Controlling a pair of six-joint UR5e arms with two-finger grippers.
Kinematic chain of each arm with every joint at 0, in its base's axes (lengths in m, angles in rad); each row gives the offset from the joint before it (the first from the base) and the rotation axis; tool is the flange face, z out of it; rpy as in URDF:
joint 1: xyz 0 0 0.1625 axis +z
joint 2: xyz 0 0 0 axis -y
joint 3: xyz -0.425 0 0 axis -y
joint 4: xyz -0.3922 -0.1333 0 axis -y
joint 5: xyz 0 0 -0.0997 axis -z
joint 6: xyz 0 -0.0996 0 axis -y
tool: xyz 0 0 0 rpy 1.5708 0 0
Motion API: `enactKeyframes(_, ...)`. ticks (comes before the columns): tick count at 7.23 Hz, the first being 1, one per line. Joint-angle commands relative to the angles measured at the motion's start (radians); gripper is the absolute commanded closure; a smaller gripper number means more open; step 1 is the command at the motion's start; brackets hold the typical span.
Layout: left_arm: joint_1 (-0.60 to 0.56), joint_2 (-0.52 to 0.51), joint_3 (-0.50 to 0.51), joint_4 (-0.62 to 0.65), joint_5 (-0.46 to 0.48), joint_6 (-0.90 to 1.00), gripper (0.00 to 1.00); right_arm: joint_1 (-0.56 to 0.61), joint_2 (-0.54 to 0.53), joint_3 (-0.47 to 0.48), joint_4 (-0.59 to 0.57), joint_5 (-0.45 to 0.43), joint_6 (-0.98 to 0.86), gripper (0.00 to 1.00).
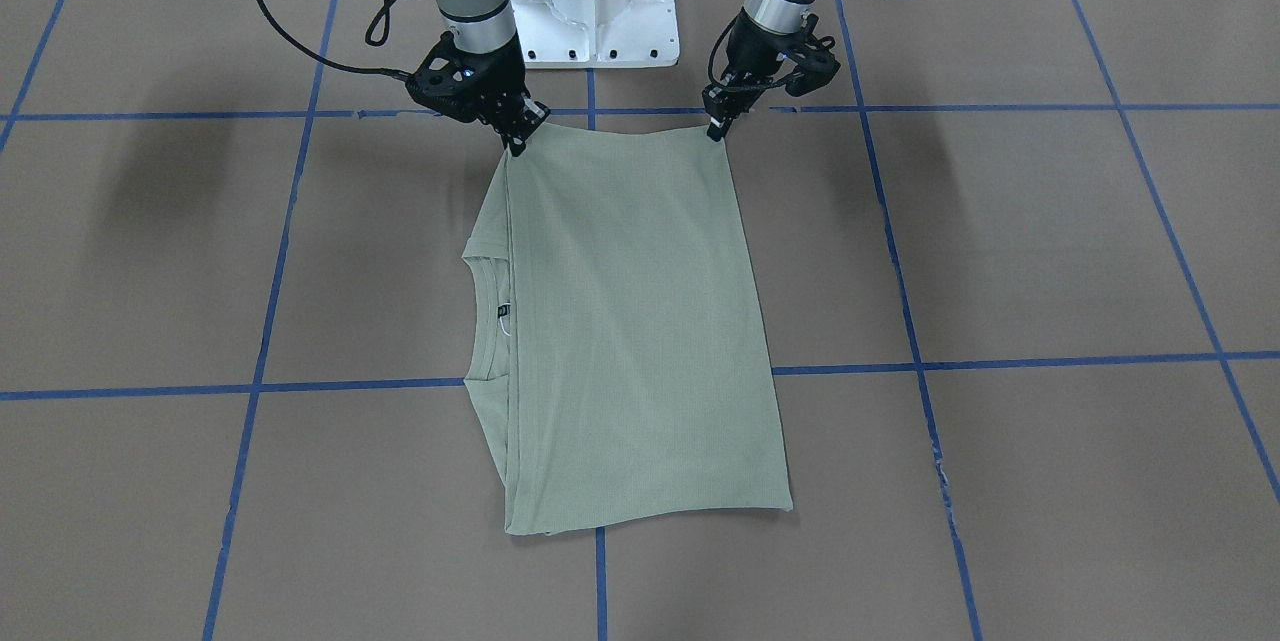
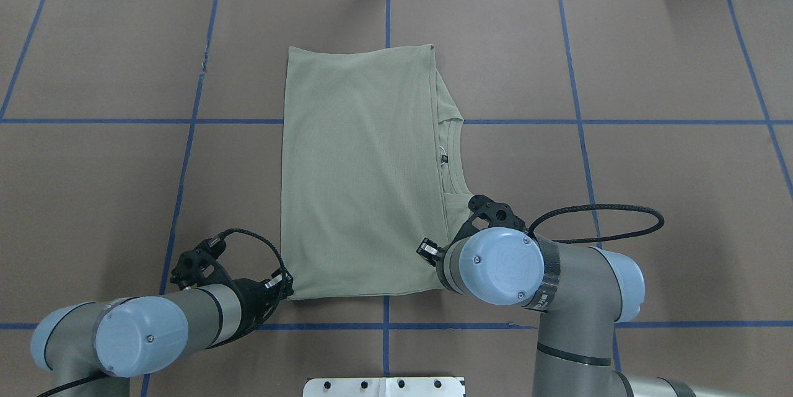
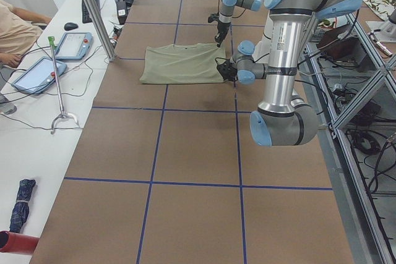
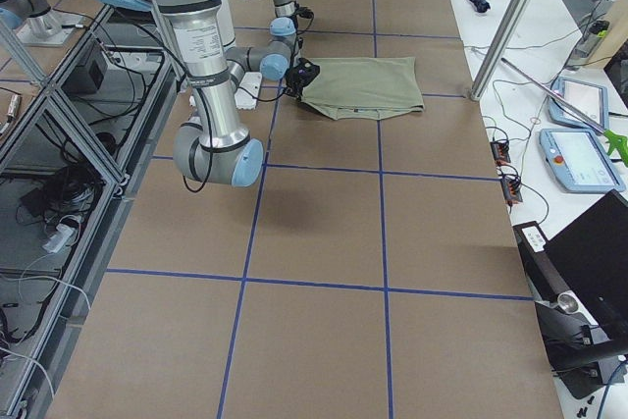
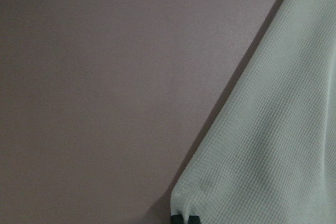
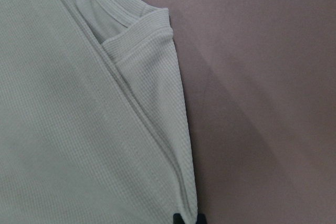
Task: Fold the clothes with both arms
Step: 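Lift the near edge with both grippers and fold it away from the robot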
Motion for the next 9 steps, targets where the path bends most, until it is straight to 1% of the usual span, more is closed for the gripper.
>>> enactKeyframes(1,0.012,0.019,-0.087,0.0,-0.002,-0.002,1.0,-0.012,-0.009,0.034,-0.002,0.003,0.002,1.0)
enactKeyframes(2,0.039,0.028,-0.14,0.003,-0.006,-0.004,1.0,-0.035,-0.059,0.101,-0.002,0.003,0.012,1.0)
enactKeyframes(3,0.041,0.03,-0.191,0.012,-0.008,-0.021,1.0,-0.037,-0.11,0.186,-0.002,0.008,0.041,1.0)
enactKeyframes(4,0.04,0.02,-0.238,0.065,-0.008,-0.031,1.0,-0.034,-0.119,0.226,0.003,-0.003,0.048,1.0)
enactKeyframes(5,0.003,0.014,-0.26,0.087,-0.008,-0.018,1.0,0.01,-0.106,0.234,0.009,-0.003,0.048,1.0)
enactKeyframes(6,-0.096,-0.024,-0.251,0.094,-0.029,0.039,1.0,0.09,-0.086,0.222,0.011,0.002,0.038,1.0)
enactKeyframes(7,-0.202,-0.111,-0.216,0.135,-0.066,0.111,1.0,0.156,-0.036,0.172,0.008,0.009,0.031,1.0)
enactKeyframes(8,-0.282,-0.181,-0.155,0.19,-0.124,0.142,1.0,0.199,0.023,0.094,0.008,0.017,0.028,1.0)
enactKeyframes(9,-0.311,-0.208,-0.094,0.192,-0.129,0.191,1.0,0.243,0.07,0.005,0.008,0.029,0.003,1.0)
